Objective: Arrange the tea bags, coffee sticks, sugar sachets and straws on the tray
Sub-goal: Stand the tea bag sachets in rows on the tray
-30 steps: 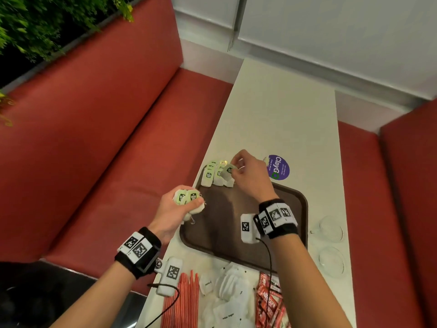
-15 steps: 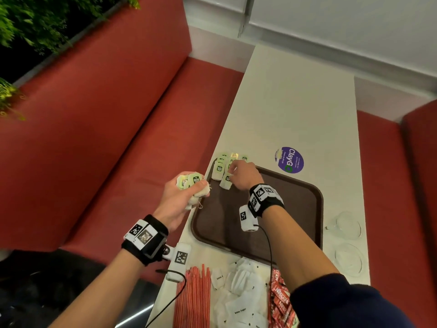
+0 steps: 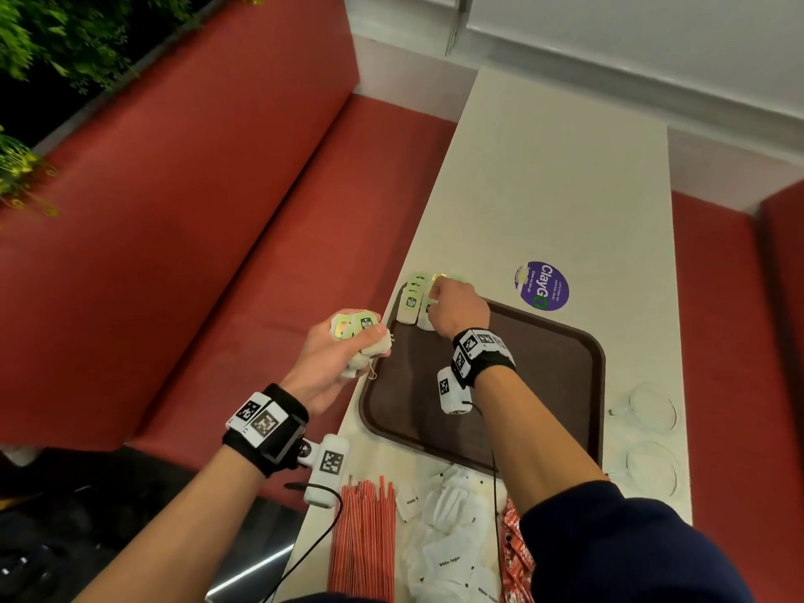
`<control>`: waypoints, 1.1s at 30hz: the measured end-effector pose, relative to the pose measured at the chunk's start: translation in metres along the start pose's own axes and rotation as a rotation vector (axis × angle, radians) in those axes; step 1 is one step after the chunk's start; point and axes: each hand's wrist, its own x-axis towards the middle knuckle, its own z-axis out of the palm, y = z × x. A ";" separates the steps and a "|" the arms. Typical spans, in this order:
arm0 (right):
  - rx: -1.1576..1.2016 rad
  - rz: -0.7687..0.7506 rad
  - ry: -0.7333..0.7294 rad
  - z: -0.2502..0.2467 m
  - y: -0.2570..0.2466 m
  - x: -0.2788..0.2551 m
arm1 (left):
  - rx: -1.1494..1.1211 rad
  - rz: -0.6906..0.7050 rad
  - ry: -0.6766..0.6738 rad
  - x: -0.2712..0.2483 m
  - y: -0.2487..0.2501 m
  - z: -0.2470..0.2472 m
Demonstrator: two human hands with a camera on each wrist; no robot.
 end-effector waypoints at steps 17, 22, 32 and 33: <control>0.850 -0.182 -0.040 -0.051 -0.003 -0.121 | 0.334 0.088 -0.167 -0.004 0.006 0.025; 0.891 -0.188 -0.012 -0.056 0.016 -0.150 | 0.437 0.128 -0.251 -0.015 0.003 0.039; 1.073 -0.030 0.122 -0.052 0.041 -0.182 | 0.368 0.144 -0.276 -0.034 -0.010 0.041; 1.075 -0.026 0.140 -0.050 0.041 -0.185 | 0.370 0.141 -0.279 -0.034 -0.011 0.042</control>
